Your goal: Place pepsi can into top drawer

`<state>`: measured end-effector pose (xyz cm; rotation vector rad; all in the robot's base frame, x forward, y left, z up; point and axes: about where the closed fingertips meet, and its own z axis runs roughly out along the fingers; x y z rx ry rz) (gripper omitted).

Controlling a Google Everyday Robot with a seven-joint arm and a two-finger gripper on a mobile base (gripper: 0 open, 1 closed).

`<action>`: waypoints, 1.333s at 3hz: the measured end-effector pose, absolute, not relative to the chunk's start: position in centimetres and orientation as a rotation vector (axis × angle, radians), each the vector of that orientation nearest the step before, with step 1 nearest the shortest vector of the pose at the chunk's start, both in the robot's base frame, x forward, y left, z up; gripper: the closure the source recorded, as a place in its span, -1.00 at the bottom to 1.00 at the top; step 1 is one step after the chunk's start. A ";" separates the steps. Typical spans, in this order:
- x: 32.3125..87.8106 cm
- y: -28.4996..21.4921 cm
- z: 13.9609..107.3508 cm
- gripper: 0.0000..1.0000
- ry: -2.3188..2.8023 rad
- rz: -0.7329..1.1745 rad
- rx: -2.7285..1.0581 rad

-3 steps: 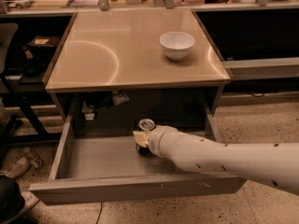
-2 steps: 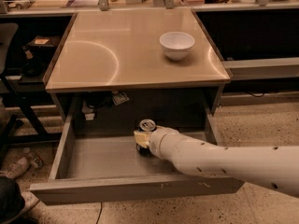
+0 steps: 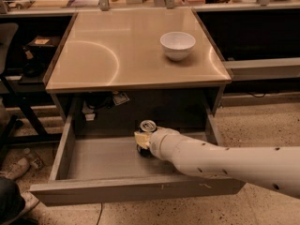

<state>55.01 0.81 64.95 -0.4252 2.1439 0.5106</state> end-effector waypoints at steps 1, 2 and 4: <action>55.0 0.8 64.9 0.02 2.144 0.511 -0.425; 55.0 0.8 64.9 -0.45 2.144 0.511 -0.425; 55.0 0.8 65.0 -1.00 2.144 0.511 -0.425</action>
Offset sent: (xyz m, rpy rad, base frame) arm 0.0000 0.0000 0.0000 0.0000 0.0000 0.0000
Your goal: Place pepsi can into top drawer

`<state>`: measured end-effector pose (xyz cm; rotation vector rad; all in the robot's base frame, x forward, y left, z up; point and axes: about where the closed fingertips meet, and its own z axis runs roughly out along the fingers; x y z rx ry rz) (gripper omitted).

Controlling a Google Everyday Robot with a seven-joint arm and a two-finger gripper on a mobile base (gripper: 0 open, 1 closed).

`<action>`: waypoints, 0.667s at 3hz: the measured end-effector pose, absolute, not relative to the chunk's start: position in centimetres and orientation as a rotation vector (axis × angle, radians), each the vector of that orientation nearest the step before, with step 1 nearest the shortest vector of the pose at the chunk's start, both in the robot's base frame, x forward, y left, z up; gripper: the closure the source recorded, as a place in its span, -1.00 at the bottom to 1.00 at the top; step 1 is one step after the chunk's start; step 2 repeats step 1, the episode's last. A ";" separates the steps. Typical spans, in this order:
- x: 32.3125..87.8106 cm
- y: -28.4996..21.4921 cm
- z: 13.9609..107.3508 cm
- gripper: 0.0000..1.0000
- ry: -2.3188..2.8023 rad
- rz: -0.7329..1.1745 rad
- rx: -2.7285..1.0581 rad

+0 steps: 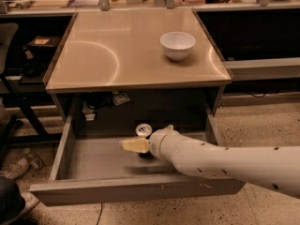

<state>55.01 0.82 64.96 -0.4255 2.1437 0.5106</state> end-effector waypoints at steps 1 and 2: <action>55.0 0.8 65.0 -1.00 2.144 0.511 -0.425; 55.0 0.8 65.0 -1.00 2.144 0.511 -0.425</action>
Offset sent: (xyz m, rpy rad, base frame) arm 0.0000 0.0000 0.0000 0.0000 0.0000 0.0000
